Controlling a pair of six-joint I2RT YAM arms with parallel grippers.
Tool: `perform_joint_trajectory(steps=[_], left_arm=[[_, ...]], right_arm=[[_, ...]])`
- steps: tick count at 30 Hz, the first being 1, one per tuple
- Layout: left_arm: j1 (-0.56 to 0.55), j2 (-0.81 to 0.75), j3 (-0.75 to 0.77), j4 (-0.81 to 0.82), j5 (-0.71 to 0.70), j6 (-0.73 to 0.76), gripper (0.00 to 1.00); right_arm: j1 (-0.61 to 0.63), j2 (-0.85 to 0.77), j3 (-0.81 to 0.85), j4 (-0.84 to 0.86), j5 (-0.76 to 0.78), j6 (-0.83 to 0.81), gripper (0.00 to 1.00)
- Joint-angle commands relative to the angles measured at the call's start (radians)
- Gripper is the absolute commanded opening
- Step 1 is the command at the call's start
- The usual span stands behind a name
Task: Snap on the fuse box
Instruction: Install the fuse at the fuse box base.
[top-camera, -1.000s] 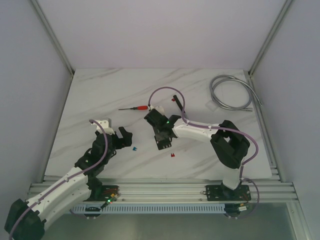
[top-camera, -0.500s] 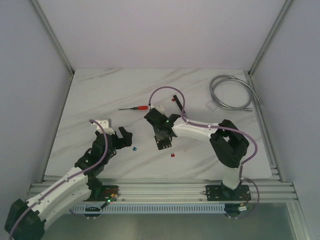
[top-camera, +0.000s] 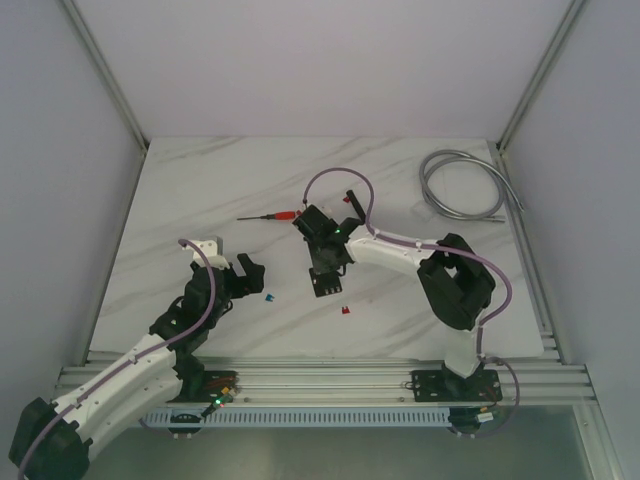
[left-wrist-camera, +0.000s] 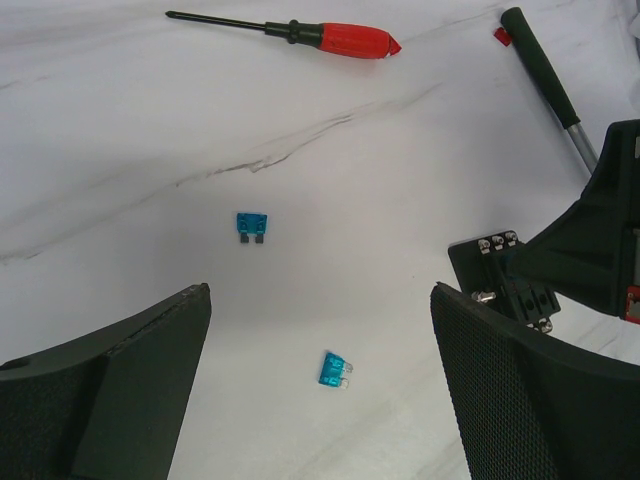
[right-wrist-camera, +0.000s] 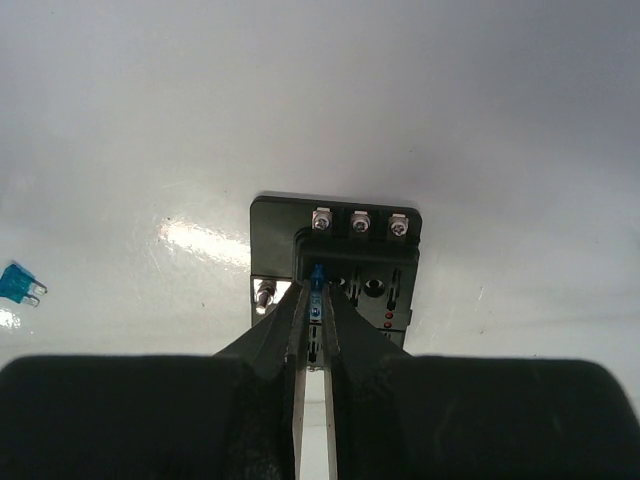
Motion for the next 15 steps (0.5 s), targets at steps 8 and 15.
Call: perform_joint_trajectory(steps=[8, 15], left_arm=[[0.006, -0.011, 0.013, -0.007, 0.000, 0.008, 1.00], [0.005, -0.010, 0.013, -0.007, -0.001, 0.008, 1.00]], right_arm=[[-0.062, 0.156, 0.026, -0.143, -0.053, -0.001, 0.00], [-0.085, 0.216, 0.054, -0.165, -0.007, -0.003, 0.00]])
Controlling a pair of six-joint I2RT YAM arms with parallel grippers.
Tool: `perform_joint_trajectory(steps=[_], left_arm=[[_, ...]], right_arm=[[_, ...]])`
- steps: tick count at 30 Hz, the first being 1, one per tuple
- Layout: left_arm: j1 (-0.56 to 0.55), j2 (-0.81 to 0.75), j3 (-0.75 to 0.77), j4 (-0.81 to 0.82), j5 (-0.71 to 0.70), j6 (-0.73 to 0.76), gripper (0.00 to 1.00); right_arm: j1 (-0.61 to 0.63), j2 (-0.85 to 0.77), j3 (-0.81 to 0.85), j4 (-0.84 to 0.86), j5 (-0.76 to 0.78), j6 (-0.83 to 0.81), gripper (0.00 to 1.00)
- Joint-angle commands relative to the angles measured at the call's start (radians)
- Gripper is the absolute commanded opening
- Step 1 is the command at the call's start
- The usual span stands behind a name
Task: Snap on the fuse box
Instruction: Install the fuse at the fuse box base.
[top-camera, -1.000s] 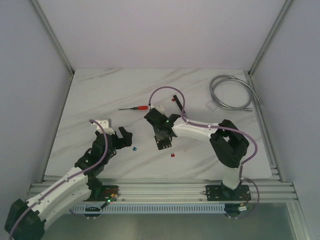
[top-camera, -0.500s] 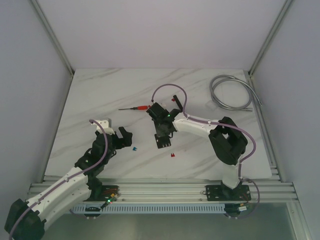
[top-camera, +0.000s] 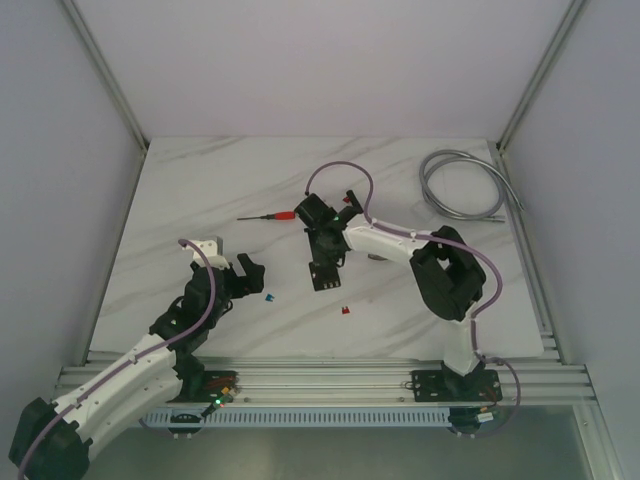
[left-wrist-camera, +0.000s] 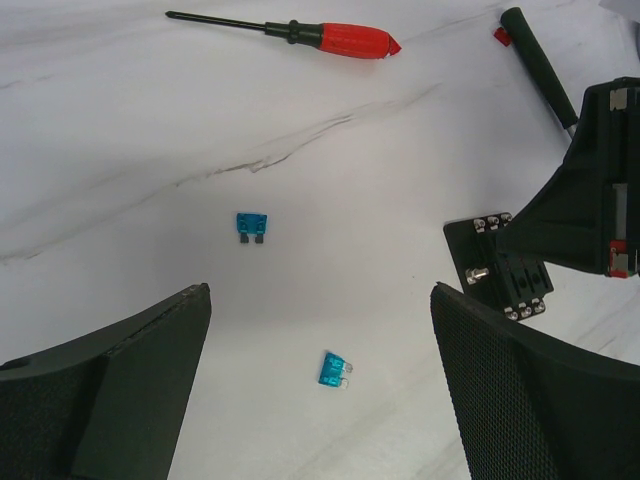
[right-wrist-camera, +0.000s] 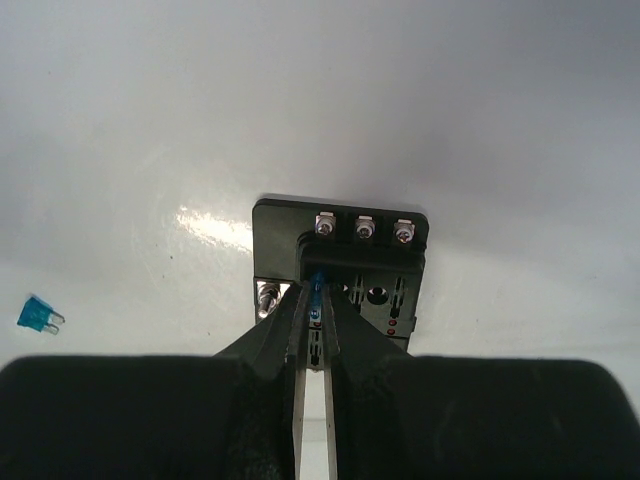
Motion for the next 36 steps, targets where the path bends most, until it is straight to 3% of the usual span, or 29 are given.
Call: perform_joint_trajectory(steps=[1, 13, 29, 36], left_arm=[[0.004, -0.010, 0.014, -0.008, -0.001, 0.008, 1.00], [0.005, -0.006, 0.014, -0.008, -0.002, 0.007, 1.00], [0.005, -0.010, 0.013, -0.008, -0.001, 0.005, 1.00], [0.006, -0.012, 0.014, -0.007, -0.001, 0.003, 1.00]], right_arm=[[-0.025, 0.140, -0.045, -0.104, 0.083, -0.011, 0.00], [0.047, 0.080, -0.074, -0.221, -0.024, -0.106, 0.00], [0.052, 0.130, 0.006, -0.212, 0.056, -0.142, 0.00], [0.094, 0.032, -0.003, -0.158, 0.103, -0.133, 0.16]])
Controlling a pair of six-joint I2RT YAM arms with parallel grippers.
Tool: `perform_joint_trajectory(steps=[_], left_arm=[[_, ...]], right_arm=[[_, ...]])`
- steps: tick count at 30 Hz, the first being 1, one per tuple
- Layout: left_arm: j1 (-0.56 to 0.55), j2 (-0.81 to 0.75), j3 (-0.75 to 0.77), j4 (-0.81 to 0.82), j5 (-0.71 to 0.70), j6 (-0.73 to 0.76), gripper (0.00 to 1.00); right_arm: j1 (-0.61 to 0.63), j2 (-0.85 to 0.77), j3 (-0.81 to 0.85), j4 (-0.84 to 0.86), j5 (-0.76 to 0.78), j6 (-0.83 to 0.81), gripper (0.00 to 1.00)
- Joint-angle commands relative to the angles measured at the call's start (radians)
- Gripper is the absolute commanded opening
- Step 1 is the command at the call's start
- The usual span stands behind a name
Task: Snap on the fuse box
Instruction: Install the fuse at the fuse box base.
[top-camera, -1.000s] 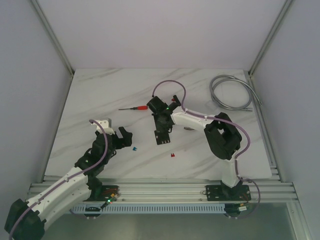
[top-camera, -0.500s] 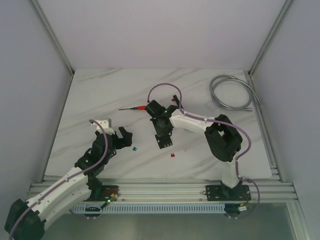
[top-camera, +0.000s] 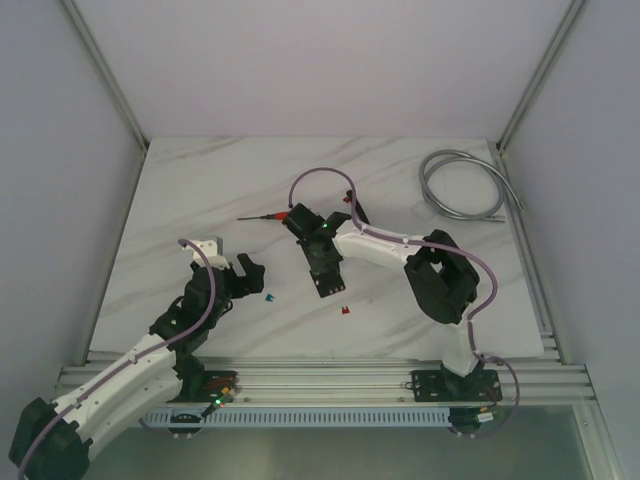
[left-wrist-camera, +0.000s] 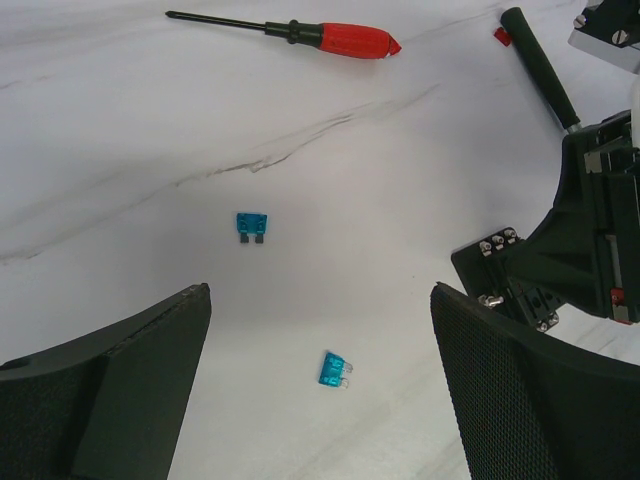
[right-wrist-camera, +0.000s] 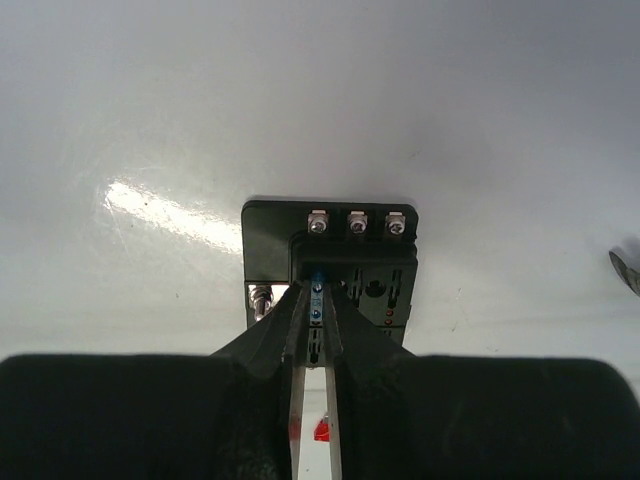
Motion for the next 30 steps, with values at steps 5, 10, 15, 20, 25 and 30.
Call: perform_joint_trajectory(steps=[5, 10, 15, 20, 25, 30], left_arm=[[0.006, -0.015, 0.013, -0.007, -0.001, 0.002, 1.00], [0.006, -0.018, 0.011, -0.008, -0.004, 0.002, 1.00], [0.005, -0.018, 0.011, -0.008, -0.003, 0.000, 1.00], [0.005, -0.016, 0.011, -0.006, -0.002, -0.001, 1.00], [0.006, -0.007, 0.013, -0.003, 0.006, -0.002, 1.00], [0.005, -0.002, 0.012, -0.002, 0.005, -0.001, 1.00]], right_arm=[[0.046, -0.037, -0.075, -0.008, 0.043, 0.003, 0.25], [0.063, -0.091, -0.120, 0.059, 0.074, 0.006, 0.29], [0.071, -0.165, -0.181, 0.140, 0.119, 0.004, 0.32], [0.071, -0.192, -0.217, 0.192, 0.112, -0.027, 0.30], [0.071, -0.190, -0.233, 0.223, 0.095, -0.054, 0.27], [0.071, -0.177, -0.232, 0.223, 0.101, -0.057, 0.24]])
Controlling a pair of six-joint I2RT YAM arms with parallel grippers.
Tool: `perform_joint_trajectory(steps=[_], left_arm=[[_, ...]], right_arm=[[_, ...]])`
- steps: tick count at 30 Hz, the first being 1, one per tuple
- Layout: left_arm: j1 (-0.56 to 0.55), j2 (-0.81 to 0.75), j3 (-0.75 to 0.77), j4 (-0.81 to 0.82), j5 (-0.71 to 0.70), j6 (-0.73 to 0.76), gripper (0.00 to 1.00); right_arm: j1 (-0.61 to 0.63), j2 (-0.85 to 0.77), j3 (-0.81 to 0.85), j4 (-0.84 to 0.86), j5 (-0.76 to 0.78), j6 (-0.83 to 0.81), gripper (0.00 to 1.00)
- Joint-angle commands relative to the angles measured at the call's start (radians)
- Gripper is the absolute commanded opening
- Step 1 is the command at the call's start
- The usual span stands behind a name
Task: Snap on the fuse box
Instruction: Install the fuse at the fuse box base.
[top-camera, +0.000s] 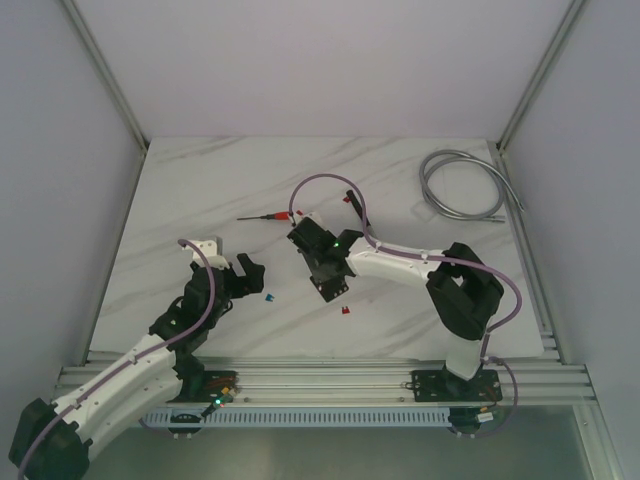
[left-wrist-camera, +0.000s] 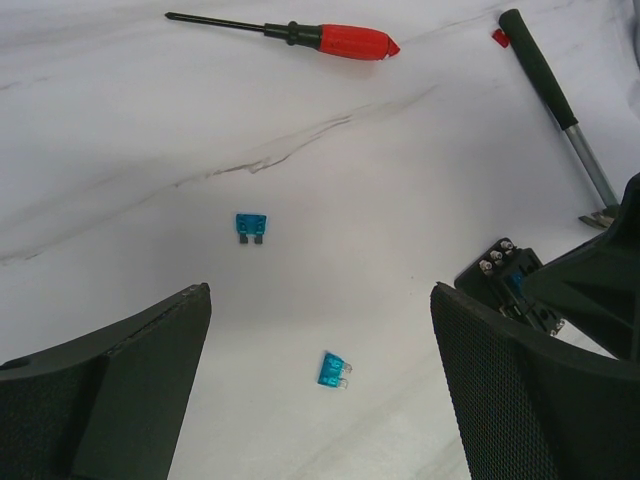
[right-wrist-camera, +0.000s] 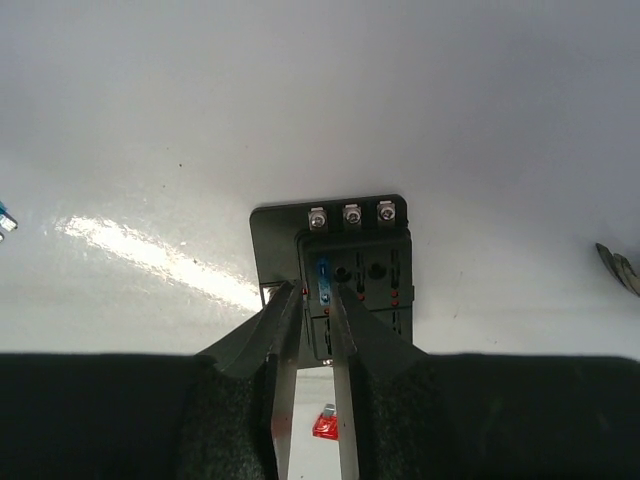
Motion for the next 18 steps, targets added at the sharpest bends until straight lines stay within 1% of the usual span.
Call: perform_joint_trajectory(steps=[1, 13, 17, 18], left_arm=[[0.006, 0.002, 0.013, -0.001, 0.004, 0.000, 1.00], [0.006, 0.008, 0.012, 0.002, 0.005, 0.000, 1.00], [0.006, 0.010, 0.012, 0.002, 0.003, -0.001, 1.00], [0.006, 0.013, 0.012, 0.002, 0.004, -0.001, 1.00]], right_arm=[[0.003, -0.001, -0.018, 0.019, 0.019, -0.017, 0.23], [0.002, 0.033, -0.017, -0.006, 0.007, -0.021, 0.18], [-0.001, 0.044, -0.024, -0.015, 0.013, -0.020, 0.11], [-0.003, 0.046, -0.027, -0.015, 0.012, -0.020, 0.06]])
